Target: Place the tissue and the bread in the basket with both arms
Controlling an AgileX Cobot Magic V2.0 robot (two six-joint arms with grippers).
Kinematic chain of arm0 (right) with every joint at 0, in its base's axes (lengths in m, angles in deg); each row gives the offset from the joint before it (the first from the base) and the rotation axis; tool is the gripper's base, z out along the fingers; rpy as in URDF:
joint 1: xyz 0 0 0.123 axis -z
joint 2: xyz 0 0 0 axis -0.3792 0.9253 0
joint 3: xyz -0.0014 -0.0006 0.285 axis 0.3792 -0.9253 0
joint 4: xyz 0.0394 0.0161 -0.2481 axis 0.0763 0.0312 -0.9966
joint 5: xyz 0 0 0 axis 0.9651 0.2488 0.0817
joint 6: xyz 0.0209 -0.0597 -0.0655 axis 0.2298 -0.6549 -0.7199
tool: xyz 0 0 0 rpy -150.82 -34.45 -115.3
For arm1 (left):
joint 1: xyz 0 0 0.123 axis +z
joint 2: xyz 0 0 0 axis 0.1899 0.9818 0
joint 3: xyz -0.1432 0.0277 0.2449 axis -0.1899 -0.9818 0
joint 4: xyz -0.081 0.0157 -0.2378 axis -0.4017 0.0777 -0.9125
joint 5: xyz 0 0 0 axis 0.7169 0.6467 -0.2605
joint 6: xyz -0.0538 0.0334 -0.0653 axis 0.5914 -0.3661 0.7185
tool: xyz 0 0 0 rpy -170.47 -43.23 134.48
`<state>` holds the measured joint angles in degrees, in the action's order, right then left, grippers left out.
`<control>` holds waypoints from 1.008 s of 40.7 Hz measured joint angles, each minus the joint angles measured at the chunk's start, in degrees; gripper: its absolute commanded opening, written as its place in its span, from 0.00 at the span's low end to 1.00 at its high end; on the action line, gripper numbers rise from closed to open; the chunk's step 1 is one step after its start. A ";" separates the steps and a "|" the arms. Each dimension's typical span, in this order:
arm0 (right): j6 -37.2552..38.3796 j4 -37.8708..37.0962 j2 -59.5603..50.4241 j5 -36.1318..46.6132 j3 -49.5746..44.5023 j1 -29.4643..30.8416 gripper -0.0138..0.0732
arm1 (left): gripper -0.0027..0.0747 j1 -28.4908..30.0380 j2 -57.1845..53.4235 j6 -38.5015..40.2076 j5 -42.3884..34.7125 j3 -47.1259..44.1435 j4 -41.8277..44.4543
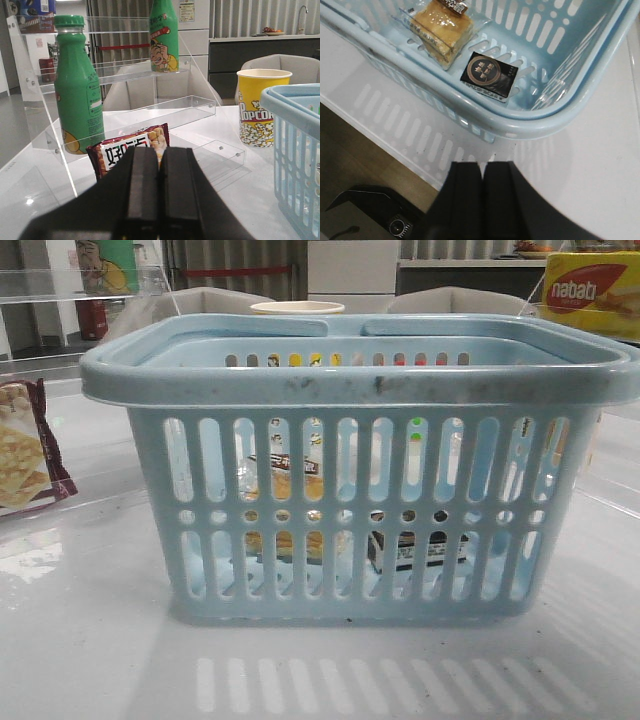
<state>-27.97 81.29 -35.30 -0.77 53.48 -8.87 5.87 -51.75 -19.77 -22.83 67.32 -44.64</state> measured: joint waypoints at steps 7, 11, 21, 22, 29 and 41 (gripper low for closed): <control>0.00 0.00 0.00 0.00 0.00 0.00 0.22 | 0.15 0.00 0.00 0.00 -0.30 0.00 0.00; 0.00 0.00 0.00 0.00 0.00 0.00 0.22 | 0.15 0.00 0.00 0.00 -0.30 0.00 0.00; 0.00 0.00 0.00 0.00 0.00 0.00 0.22 | 0.15 0.00 0.00 1.32 0.00 0.00 2.38; 0.00 0.00 0.00 0.00 0.00 0.00 0.22 | 0.15 0.00 0.00 1.44 0.00 0.00 2.41; 0.00 0.00 0.00 0.00 0.00 0.00 0.22 | 0.15 0.00 0.00 1.53 0.00 0.00 2.51; 0.00 0.00 0.00 -0.98 0.00 0.00 0.22 | 0.15 0.00 0.00 1.53 0.00 0.00 2.51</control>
<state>-27.97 81.29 -35.30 -1.75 53.48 -8.87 5.87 -51.75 -18.24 -22.83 67.32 -42.13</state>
